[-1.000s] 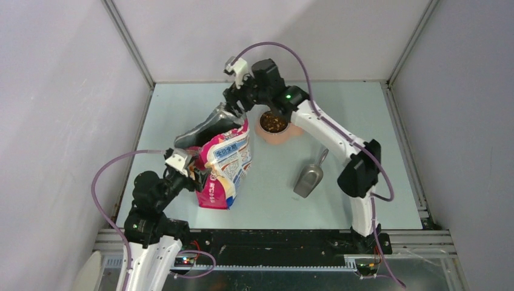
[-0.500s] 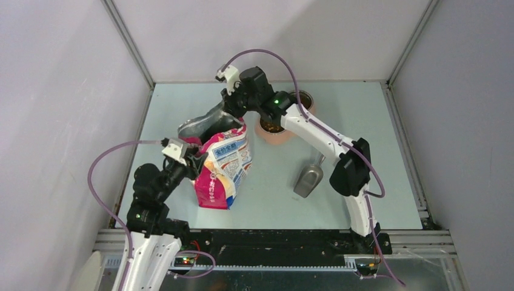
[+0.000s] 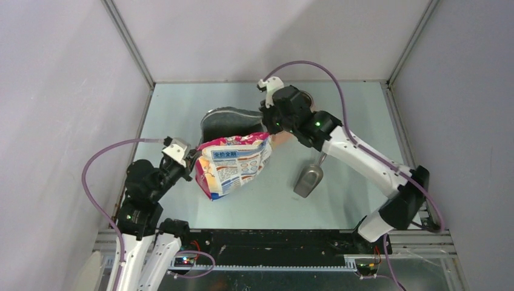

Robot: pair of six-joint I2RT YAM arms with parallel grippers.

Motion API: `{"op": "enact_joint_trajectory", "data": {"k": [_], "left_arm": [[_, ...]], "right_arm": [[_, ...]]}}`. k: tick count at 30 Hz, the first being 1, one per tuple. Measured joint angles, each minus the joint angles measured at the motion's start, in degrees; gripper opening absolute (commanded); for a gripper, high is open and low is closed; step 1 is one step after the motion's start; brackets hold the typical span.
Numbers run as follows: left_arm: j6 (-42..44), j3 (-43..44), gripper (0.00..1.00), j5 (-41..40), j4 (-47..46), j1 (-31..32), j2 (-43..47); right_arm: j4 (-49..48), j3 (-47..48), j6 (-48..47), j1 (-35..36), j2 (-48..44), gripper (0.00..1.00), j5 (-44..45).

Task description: Serve the pet food

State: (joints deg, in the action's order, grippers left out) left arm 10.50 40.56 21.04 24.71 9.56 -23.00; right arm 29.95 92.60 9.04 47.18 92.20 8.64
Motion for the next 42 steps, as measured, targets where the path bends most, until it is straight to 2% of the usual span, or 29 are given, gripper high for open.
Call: {"op": "enact_joint_trajectory", "data": {"k": [3, 5, 7, 9, 10, 11, 12, 14, 15, 16, 17, 18, 20, 22, 27, 31, 38, 41, 42], "left_arm": [[2.05, 2.29, 0.0, 0.2, 2.16, 0.07, -1.05], [2.54, 3.39, 0.0, 0.13, 2.56, 0.04, -2.03], [3.21, 4.63, 0.0, -0.98, 1.64, -0.15, -2.95], [3.8, 6.14, 0.0, -2.12, -0.33, -0.81, -3.39], [4.22, 7.02, 0.0, -2.43, -1.2, -1.14, -3.61], [4.96, 7.93, 0.0, -2.29, -1.64, -1.33, -3.91], [5.64, 8.76, 0.01, -1.64, -1.84, -1.55, -4.44], [8.24, 11.67, 0.2, 1.44, 0.46, -1.92, -6.67], [10.21, 14.64, 0.35, 4.07, 3.91, -1.99, -9.05], [11.8, 16.31, 0.47, 5.64, 5.88, -2.01, -10.67], [13.57, 18.73, 0.51, 7.8, 9.2, -2.05, -12.72], [15.3, 21.2, 0.6, 9.75, 12.72, -2.08, -14.86], [18.4, 23.23, 0.68, 11.93, 16.96, -2.1, -16.55], [21.2, 23.34, 0.7, 13.0, 21.03, -2.14, -17.09], [25.46, 23.32, 0.72, 15.1, 27.74, -2.14, -17.4], [24.33, 22.34, 0.72, 16.02, 26.08, -2.14, -18.03], [22.29, 19.43, 0.67, 17.03, 20.57, -2.05, -21.86], [22.34, 18.64, 0.57, 17.2, 19.02, -1.97, -23.98], [22.4, 18.27, 0.5, 17.33, 18.45, -1.92, -24.74]], "right_arm": [[1.46, -4.07, 2.51, 0.0, -4.59, 0.0, -0.85], [2.08, -6.21, 3.65, -0.35, -6.91, 0.04, -2.75], [2.8, -7.82, 4.48, -1.64, -8.5, 0.13, -6.51], [3.32, -8.83, 5.18, -4.13, -9.35, 0.4, -11.28], [3.39, -9.01, 5.53, -6.38, -9.62, 0.46, -15.21], [3.19, -9.01, 5.68, -8.83, -9.86, 0.57, -19.52], [2.75, -9.01, 5.68, -11.93, -10.05, 0.6, -24.98], [1.49, -8.98, 5.53, -18.08, -10.23, 0.65, -36.24], [0.76, -8.9, 5.14, -21.14, -10.23, 0.66, -42.23], [0.48, -8.35, 4.2, -24.63, -10.03, 0.67, -48.74], [0.66, -7.61, 2.67, -26.82, -9.73, 0.68, -52.7], [1.44, -6.1, 0.46, -28.96, -9.22, 0.68, -56.83], [3.69, -2.56, -6.25, -31.26, -8.07, 0.69, -62.14], [7.48, 1.53, -16.37, -31.98, -6.75, 0.7, -66.05], [19.1, 8.11, -43.01, -31.06, -2.23, 0.73, -69.96], [25.29, 11.5, -56.43, -28.17, 4.81, 0.75, -69.09], [27.39, 14.29, -64.61, -21.44, 13.57, 0.76, -66.9], [28.04, 15.56, -65.88, -20.09, 14.69, 0.74, -66.97], [28.28, 15.91, -66.45, -19.82, 14.73, 0.72, -67.08]]}}
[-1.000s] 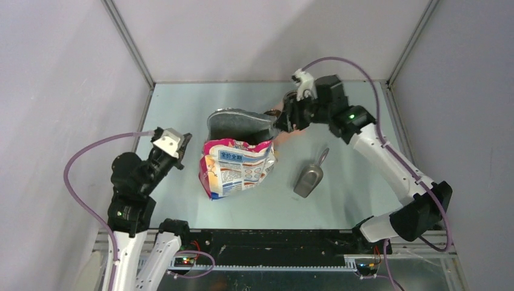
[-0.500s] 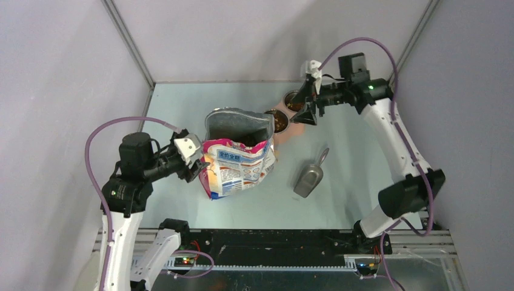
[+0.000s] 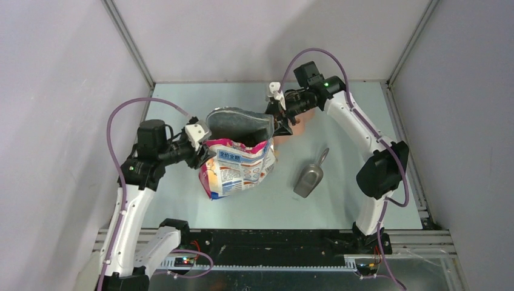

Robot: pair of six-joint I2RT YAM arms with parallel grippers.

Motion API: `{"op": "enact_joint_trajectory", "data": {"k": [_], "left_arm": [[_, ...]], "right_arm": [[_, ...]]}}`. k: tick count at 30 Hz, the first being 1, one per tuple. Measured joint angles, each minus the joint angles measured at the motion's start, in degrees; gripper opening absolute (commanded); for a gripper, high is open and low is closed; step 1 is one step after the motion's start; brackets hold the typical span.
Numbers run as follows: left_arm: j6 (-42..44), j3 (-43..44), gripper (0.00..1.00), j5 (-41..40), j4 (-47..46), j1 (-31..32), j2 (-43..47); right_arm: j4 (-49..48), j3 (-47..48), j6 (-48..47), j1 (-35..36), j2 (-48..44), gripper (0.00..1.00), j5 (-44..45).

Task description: Serve the pet food

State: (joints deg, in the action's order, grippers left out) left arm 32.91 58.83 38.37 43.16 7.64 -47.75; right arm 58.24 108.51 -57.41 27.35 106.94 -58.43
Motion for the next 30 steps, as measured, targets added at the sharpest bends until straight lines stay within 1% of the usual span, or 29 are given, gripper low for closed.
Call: {"op": "enact_joint_trajectory", "data": {"k": [1, 2, 3, 4, 5, 6, 7, 8, 9, 10, 12, 15, 17, 20, 22, 24, 26, 30], "left_arm": [[0.02, -0.22, 0.47, 0.15, -0.24, 0.0, -0.57], [0.13, -0.37, 0.39, 0.39, -0.52, 0.0, -0.92], [0.15, -0.5, 0.33, 0.55, -0.74, 0.0, -1.09], [0.44, -0.55, 0.23, 0.63, -0.76, 0.0, -1.11], [0.72, -0.55, 0.17, 0.66, -0.63, 0.0, -1.05], [1.16, -0.55, 0.07, 0.63, -0.44, 0.0, -0.87], [1.7, -0.55, 0.04, 0.52, -0.17, 0.0, -0.66], [2.29, -0.55, 0.01, 0.31, 0.2, 0.0, -0.37], [2.75, -0.55, 0.0, 0.15, 0.74, 0.0, 0.09], [3.13, -0.55, 0.0, -0.04, 1.25, 0.0, 0.57], [3.72, -0.55, 0.0, -0.68, 2.23, -0.15, 1.73], [4.81, -0.46, 0.0, -1.07, 4.24, -1.27, 3.56], [6.14, -0.31, 0.0, -0.98, 5.92, -3.1, 4.63], [7.61, -0.31, 0.0, 0.11, 7.63, -8.13, 5.79], [7.69, -0.2, 0.0, 2.08, 7.82, -11.17, 5.49], [7.91, 0.42, 0.0, 4.0, 8.33, -12.81, 4.48], [8.2, 1.09, 0.0, 6.19, 8.98, -13.55, 3.19], [8.04, 1.18, 0.0, 9.73, 9.81, -14.19, 2.34]], "right_arm": [[0.2, 0.17, -0.26, 0.2, 0.0, 0.67, -0.11], [0.52, 0.48, -0.31, 0.52, 0.0, 0.64, -0.28], [0.52, 0.7, -0.26, 0.72, 0.0, 0.57, -0.5], [0.57, 0.79, 0.09, 0.76, 0.0, 0.53, -0.76], [0.57, 0.79, 0.61, 0.76, 0.0, 0.43, -1.16], [0.55, 0.79, 1.6, 0.76, 0.0, 0.37, -1.51], [0.39, 0.79, 3.15, 0.61, 0.0, 0.28, -1.99], [0.0, 0.72, 4.02, 0.35, 0.0, 0.2, -2.29], [-0.68, 0.61, 5.75, -0.11, 0.0, 0.17, -2.69], [-1.42, 0.37, 6.58, -0.52, -0.09, 0.08, -2.82], [-3.56, -1.66, 9.44, -1.62, -0.92, 0.0, -2.86], [-6.88, -6.08, 13.9, -3.1, -3.72, 0.0, -2.14], [-8.83, -10.14, 16.96, -3.87, -7.21, 0.0, -1.27], [-8.55, -16.26, 18.82, -4.37, -13.99, 0.0, 0.61], [-6.6, -18.23, 18.91, -4.11, -17.55, 0.0, 1.31], [-4.74, -19.32, 18.93, -3.74, -20.11, 0.0, 1.68], [-3.65, -19.98, 19.45, -3.78, -21.79, 0.0, 1.9], [-3.5, -20.2, 20.44, -4.37, -22.1, 0.0, 2.4]]}}
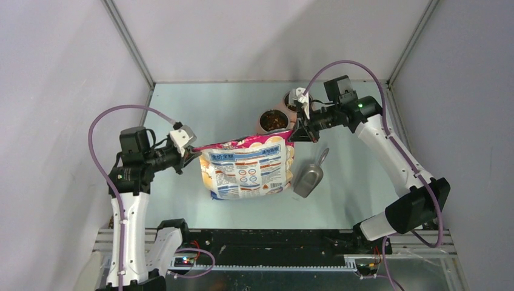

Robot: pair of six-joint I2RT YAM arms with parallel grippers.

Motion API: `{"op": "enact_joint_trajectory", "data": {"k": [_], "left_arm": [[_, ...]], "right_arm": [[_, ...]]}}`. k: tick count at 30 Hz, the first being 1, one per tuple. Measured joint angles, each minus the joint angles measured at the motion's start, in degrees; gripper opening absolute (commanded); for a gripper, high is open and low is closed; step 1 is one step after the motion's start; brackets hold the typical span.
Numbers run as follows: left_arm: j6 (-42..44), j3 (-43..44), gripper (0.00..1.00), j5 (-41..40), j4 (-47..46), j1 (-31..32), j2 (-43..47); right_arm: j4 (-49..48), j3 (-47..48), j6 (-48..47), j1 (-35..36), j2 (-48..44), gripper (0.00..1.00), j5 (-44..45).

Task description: Serve the pet food

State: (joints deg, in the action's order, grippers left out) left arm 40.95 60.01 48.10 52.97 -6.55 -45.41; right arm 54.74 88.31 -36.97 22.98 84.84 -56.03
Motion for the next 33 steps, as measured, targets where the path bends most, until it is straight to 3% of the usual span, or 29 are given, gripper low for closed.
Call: {"op": "enact_joint_trajectory", "data": {"k": [6, 8, 9, 11, 13, 15, 19, 23, 27, 33], "left_arm": [[-0.42, -0.11, 0.01, 2.38, 0.87, -0.48, -0.04], [0.48, 0.0, 0.14, 2.71, 2.25, -0.22, -0.26], [1.22, 0.15, 0.34, 2.71, 2.82, 0.0, -0.42], [2.49, 0.52, 0.57, 2.54, 4.28, 0.59, -0.9], [3.26, 0.55, 0.68, 2.03, 5.88, 0.94, -0.98], [2.93, 0.52, 0.71, 1.44, 6.78, 1.62, -0.61], [2.58, 0.52, 0.79, -0.48, 6.78, 5.86, 0.42], [2.49, 0.76, 0.79, -3.19, 6.34, 11.69, -0.15], [1.27, 1.86, 0.79, -6.25, 4.17, 13.46, -2.27], [1.27, 7.02, 0.78, -11.56, 3.32, 13.86, -6.51]], "right_arm": [[-1.11, -0.55, 1.66, -0.33, 0.0, 0.01, 0.79], [-1.09, -0.55, 1.4, 0.0, -0.02, 0.03, 1.49], [-1.07, -0.55, 1.01, 0.26, -0.07, 0.03, 1.95], [-0.92, -0.63, 0.0, 0.94, -0.42, 0.07, 2.99], [-0.76, -0.66, -1.03, 1.51, -0.79, 0.09, 3.78], [-0.35, -0.66, -2.49, 2.03, -1.09, 0.14, 4.46], [1.81, 0.02, -6.05, 3.48, -1.2, 0.35, 5.86], [4.07, 2.51, -8.76, 5.64, -1.2, 0.49, 7.21], [6.16, 5.44, -10.75, 7.5, -0.37, 0.55, 8.41], [10.43, 11.47, -13.16, 9.09, 4.07, 0.56, 10.01]]}}
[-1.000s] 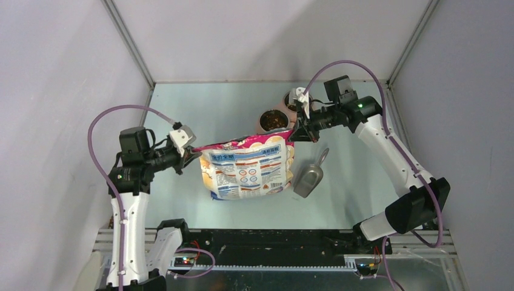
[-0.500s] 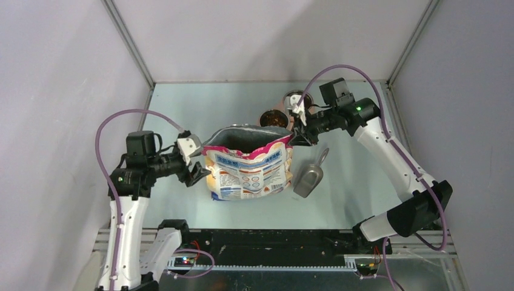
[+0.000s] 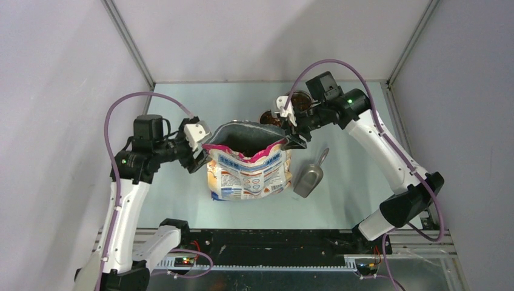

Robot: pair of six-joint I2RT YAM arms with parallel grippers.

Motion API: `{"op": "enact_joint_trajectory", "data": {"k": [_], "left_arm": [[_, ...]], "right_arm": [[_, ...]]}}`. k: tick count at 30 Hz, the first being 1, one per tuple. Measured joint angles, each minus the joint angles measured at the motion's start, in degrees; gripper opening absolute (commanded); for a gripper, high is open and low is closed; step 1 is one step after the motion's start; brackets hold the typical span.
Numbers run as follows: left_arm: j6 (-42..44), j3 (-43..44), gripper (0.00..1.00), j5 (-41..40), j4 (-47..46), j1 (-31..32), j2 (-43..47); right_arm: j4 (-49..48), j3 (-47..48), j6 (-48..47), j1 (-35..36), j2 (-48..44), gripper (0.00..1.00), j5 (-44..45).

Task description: Serve the pet food

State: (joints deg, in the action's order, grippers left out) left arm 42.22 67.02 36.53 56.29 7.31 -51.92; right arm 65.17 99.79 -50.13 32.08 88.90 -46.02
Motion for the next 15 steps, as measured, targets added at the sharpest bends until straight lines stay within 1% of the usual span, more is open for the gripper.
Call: {"op": "enact_joint_trajectory", "data": {"k": [5, 9, 13, 14, 15], "left_arm": [[0.98, 4.04, 0.78, -3.21, 1.55, 0.07, -1.38], [1.79, 4.44, 0.77, -3.3, 2.12, 0.35, -2.6], [1.86, 4.46, 0.7, -2.6, 2.14, 2.56, -5.27], [2.03, 4.48, 0.63, -2.32, 2.19, 3.34, -6.12], [2.38, 4.52, 0.6, -2.16, 2.29, 3.82, -6.71]], "right_arm": [[1.75, 0.5, -1.03, 0.92, 1.22, 0.57, 1.33], [2.32, 0.68, -1.4, 2.01, 1.22, 0.57, 2.21], [2.27, 0.96, -1.38, 3.28, 1.57, 0.55, 3.21], [2.27, 0.98, -1.38, 3.65, 1.68, 0.54, 3.52], [2.29, 0.98, -1.36, 3.96, 1.81, 0.51, 3.76]]}}
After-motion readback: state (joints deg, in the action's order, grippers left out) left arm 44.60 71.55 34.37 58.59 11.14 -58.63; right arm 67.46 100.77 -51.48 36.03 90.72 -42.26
